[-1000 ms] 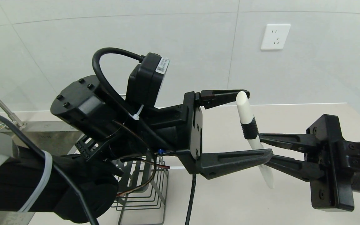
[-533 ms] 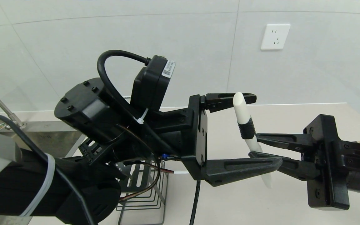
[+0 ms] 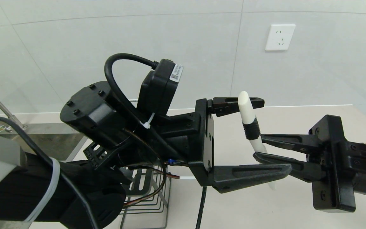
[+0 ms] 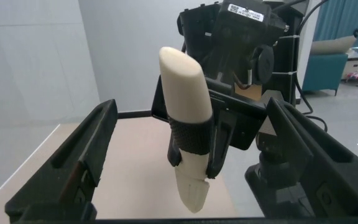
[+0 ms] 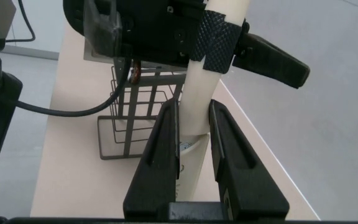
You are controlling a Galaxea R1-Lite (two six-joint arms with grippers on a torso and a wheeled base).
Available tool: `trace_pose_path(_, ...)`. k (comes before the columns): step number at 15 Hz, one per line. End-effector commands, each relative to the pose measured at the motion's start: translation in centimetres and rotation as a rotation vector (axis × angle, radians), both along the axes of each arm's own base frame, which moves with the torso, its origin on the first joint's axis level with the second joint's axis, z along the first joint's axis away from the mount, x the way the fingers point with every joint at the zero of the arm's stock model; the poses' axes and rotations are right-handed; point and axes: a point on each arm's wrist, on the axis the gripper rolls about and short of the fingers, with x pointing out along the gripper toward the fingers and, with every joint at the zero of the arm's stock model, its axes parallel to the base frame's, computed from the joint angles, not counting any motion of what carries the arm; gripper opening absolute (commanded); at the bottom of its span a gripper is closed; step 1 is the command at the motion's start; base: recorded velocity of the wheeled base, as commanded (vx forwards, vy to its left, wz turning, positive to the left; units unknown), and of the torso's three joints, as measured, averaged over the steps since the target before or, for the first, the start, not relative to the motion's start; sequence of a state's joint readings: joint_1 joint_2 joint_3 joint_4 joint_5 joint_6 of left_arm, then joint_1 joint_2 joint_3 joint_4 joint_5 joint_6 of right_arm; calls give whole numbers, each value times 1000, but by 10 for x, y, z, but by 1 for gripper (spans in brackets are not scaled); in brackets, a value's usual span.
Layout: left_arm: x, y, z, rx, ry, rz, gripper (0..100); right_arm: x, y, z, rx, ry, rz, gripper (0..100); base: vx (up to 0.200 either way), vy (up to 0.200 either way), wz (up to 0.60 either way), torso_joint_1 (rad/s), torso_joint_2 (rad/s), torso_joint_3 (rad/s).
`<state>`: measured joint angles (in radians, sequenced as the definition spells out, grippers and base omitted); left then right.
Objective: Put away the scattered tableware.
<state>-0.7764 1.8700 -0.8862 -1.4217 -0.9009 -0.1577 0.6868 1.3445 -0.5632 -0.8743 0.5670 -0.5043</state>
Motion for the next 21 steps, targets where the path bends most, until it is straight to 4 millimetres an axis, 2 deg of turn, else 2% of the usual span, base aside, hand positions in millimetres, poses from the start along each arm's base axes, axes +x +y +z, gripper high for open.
trace_pose_path(1,0,1,1,-3,-2,0,100,0,0,0,1,-2,1,0,0,0,0,0,0,0)
trace_pose_path(5,1,-1,-1,-2,5,10,100,-1,-1,3,10,-15,-1,0,0,0,0,0,0,0)
trace_pose_path(6,2,-1,-1,-3,5,12,0,-1,-1,3,10,-15,-1,0,0,0,0,0,0,0)
trace_pose_path(11,3,-2,-2,-16,-2,21,0,5,-12,4,14,-38,-59,0,0,0,0,0,0,0)
trace_pose_path(12,3,-2,-2,-18,-4,23,0,6,-18,-1,1,-26,-73,100,0,0,0,0,0,0)
trace_pose_path(16,3,-2,-1,-23,-1,34,0,-4,-24,-18,-44,-29,-67,100,0,0,0,0,0,0)
trace_pose_path(21,0,3,6,-44,10,81,0,-24,-39,-13,-12,-69,-76,100,0,0,0,0,0,0)
